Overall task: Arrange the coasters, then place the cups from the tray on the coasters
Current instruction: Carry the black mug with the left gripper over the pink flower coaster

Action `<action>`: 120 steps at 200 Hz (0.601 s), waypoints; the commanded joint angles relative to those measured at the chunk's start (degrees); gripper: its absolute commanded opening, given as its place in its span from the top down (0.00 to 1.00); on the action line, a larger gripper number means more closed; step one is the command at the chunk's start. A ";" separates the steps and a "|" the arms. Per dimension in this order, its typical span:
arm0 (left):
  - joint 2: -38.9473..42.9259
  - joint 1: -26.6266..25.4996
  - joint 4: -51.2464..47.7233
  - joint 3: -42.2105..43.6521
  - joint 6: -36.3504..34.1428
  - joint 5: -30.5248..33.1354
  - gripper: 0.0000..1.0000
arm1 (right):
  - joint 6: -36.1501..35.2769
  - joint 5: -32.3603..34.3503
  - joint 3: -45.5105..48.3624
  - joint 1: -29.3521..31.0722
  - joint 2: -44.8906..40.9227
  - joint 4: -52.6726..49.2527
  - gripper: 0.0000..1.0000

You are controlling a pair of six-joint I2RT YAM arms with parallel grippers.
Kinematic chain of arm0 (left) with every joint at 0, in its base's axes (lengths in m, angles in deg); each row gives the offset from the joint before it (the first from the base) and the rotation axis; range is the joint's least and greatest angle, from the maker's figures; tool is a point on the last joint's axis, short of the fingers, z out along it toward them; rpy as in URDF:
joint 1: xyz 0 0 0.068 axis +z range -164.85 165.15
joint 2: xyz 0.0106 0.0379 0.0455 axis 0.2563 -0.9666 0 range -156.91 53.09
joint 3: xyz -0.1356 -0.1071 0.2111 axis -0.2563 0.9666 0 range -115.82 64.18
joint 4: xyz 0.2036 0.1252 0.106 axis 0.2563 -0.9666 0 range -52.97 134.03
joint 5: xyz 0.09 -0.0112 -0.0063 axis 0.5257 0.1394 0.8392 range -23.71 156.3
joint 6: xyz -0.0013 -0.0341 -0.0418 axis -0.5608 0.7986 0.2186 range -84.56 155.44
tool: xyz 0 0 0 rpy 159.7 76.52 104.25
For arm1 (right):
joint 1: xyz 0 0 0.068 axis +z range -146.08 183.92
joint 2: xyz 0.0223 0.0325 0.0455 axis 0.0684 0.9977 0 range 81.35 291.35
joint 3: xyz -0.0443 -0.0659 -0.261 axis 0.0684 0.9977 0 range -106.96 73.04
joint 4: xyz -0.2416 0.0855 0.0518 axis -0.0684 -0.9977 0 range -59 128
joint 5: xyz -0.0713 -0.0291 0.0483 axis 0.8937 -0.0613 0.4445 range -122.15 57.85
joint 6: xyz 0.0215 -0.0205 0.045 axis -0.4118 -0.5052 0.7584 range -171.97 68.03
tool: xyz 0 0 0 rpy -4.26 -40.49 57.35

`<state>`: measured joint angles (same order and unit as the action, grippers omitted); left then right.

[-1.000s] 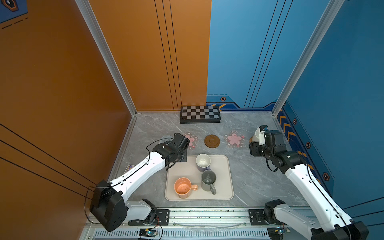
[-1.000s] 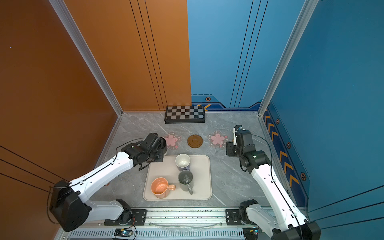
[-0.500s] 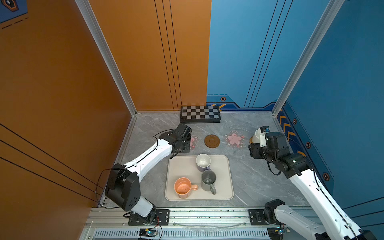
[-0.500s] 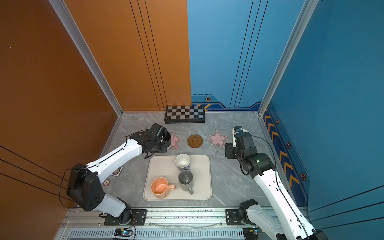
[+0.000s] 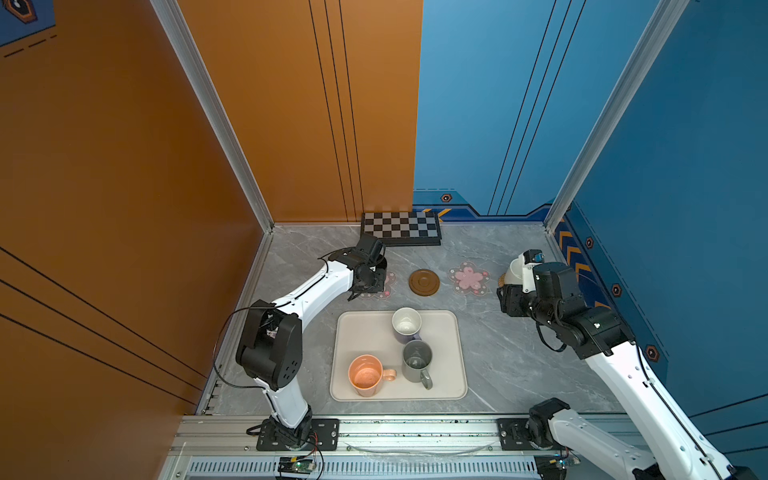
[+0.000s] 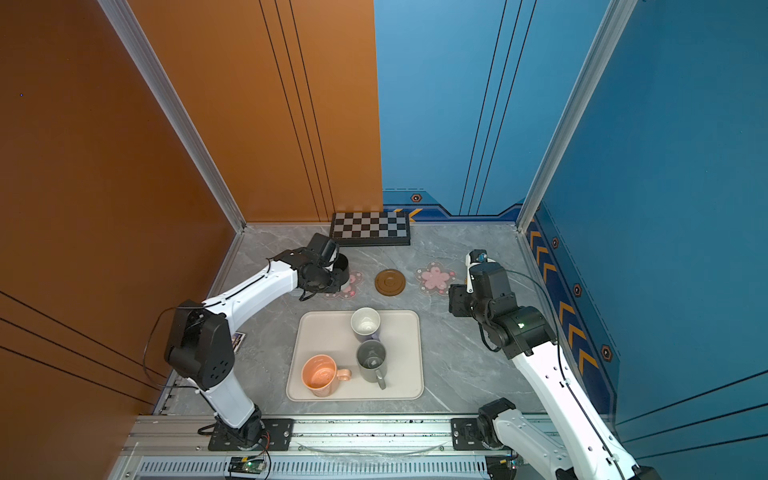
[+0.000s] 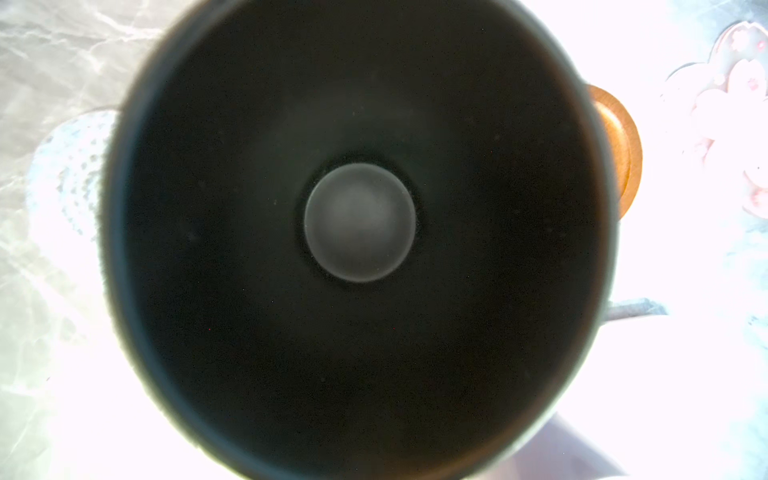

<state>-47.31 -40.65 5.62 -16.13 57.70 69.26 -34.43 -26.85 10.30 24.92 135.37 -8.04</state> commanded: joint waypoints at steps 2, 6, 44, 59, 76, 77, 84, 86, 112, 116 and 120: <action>-0.72 0.61 2.73 -3.06 -1.60 -0.20 1.00 | 1.32 1.63 -1.47 0.74 1.14 -1.46 0.37; -1.05 0.66 2.74 -3.24 -1.61 -0.21 1.00 | 1.35 1.61 -1.44 0.85 1.31 -1.49 0.36; -3.73 0.73 3.78 -4.01 -1.27 -0.36 1.00 | 1.38 1.62 -1.04 1.67 2.83 -1.51 0.36; -4.90 0.76 3.92 -4.46 -1.10 -0.51 1.00 | 1.48 1.57 -1.05 1.94 3.49 -1.38 0.36; -5.65 0.73 4.51 -4.51 -1.03 -0.50 1.00 | 1.49 1.70 -1.11 2.36 4.15 -1.11 0.37; -5.67 0.70 4.59 -4.51 -1.06 -0.50 1.00 | 1.47 1.71 -1.09 2.37 4.20 -1.09 0.37; -5.85 0.67 4.94 -4.50 -0.99 -0.46 1.00 | 1.47 1.67 -1.07 2.56 4.33 -1.06 0.36; -5.86 0.73 5.00 -4.50 -0.99 -0.42 1.00 | 1.52 1.67 -1.05 2.60 4.47 -1.04 0.36; -5.86 0.68 5.87 -4.24 -0.47 0.10 1.00 | 1.27 2.23 -1.14 3.14 5.00 -0.94 0.37; -5.79 0.64 5.90 -4.28 -0.46 0.22 1.00 | 1.20 2.27 -1.23 3.18 5.03 -0.89 0.36; -5.77 0.66 5.83 -4.24 -0.46 0.41 1.00 | 1.14 2.41 -1.16 3.18 5.04 -0.84 0.37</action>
<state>-53.97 -40.35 7.63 -17.93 57.31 69.15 -33.88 -26.20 10.21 27.63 140.05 -8.06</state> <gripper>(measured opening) 0.172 0.635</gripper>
